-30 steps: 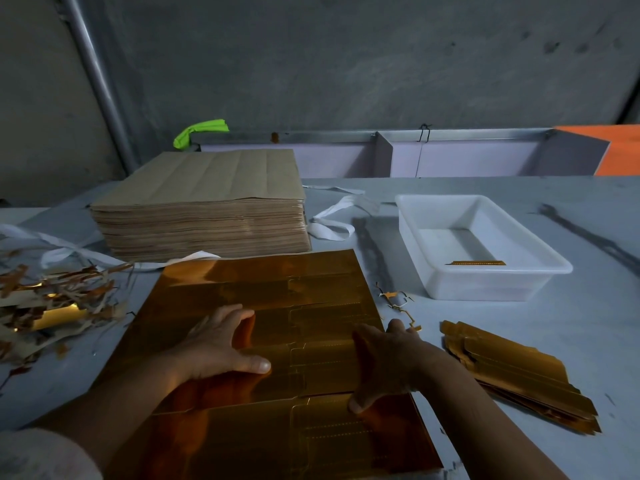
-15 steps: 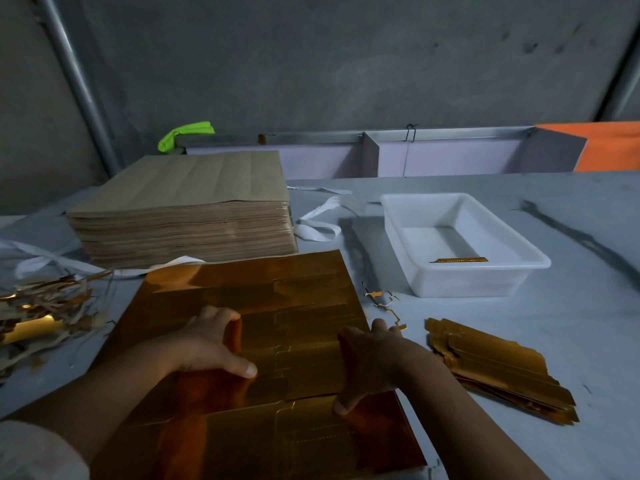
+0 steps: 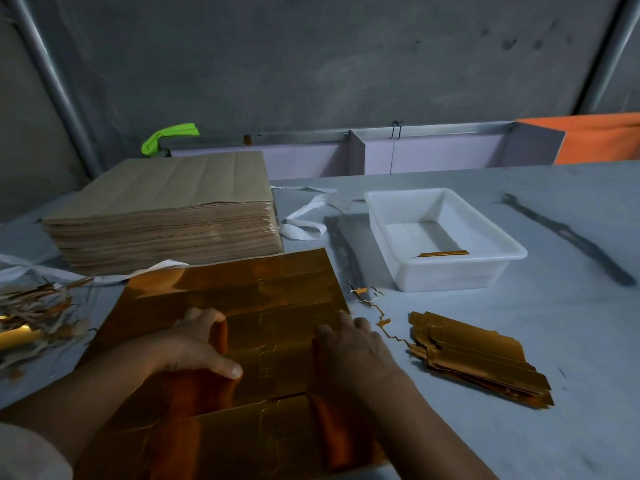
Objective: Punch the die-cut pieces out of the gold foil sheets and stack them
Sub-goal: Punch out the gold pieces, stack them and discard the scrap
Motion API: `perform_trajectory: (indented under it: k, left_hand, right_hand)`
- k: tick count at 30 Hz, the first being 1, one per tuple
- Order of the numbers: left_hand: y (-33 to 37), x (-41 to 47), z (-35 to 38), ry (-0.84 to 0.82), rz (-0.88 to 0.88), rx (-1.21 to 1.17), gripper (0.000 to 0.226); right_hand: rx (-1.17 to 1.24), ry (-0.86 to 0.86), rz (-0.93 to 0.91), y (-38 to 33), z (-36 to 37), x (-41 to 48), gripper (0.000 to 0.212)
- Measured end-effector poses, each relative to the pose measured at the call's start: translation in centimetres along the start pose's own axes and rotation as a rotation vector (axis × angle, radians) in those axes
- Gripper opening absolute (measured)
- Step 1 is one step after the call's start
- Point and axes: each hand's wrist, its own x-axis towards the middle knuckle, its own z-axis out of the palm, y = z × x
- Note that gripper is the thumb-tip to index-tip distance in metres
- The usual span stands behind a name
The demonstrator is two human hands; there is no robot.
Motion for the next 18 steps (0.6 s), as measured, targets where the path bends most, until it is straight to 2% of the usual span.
perform_trajectory:
  k: [2, 7, 11, 14, 18]
  left_hand:
    - [-0.1, 0.1, 0.0, -0.001, -0.001, -0.010, 0.126]
    - [0.2, -0.3, -0.1, -0.006, 0.004, -0.033, 0.139]
    - [0.6, -0.4, -0.1, -0.002, 0.003, -0.046, 0.129]
    - [0.7, -0.4, -0.1, 0.000, 0.003, -0.055, 0.124]
    - [1.0, -0.5, -0.3, -0.011, 0.004, -0.052, 0.121]
  right_hand:
    - [0.003, 0.028, -0.050, -1.0, 0.5, -0.1, 0.054]
    - [-0.010, 0.020, -0.080, -1.7, 1.5, -0.2, 0.049]
    - [0.027, 0.042, -0.090, -1.2, 1.8, -0.2, 0.048]
    - [0.113, 0.063, -0.088, -0.3, 1.6, -0.1, 0.038]
    - [0.181, 0.124, 0.027, 3.0, -0.1, 0.5, 0.028]
